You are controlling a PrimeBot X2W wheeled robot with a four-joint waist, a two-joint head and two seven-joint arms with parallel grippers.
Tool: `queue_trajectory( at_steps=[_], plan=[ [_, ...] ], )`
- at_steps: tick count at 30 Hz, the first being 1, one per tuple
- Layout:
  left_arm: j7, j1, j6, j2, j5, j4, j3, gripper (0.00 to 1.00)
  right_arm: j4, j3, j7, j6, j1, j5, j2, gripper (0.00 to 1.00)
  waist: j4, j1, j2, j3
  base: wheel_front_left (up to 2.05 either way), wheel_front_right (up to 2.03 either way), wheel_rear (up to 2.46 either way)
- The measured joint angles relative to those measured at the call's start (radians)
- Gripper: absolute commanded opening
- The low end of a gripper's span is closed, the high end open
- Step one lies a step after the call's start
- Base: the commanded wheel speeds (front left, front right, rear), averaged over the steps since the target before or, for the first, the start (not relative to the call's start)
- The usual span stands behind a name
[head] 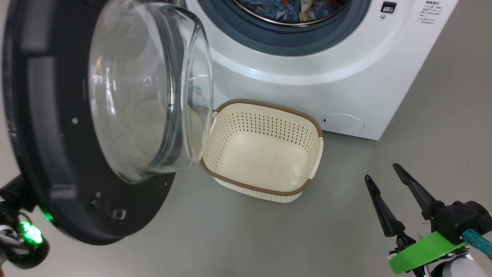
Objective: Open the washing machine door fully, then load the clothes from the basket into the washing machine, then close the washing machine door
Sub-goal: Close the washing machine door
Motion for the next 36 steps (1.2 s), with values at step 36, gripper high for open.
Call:
queue_trajectory(
  at_steps=[36],
  plan=[
    [-0.147, -0.016, -0.04, -0.084, -0.047, -0.09, -0.308, 0.0, 0.025, -0.015, 0.0, 0.0, 0.001, 0.0, 0.08, 1.0, -0.253, 0.0, 0.0, -0.04, 0.0, 0.0, 0.0]
  ],
)
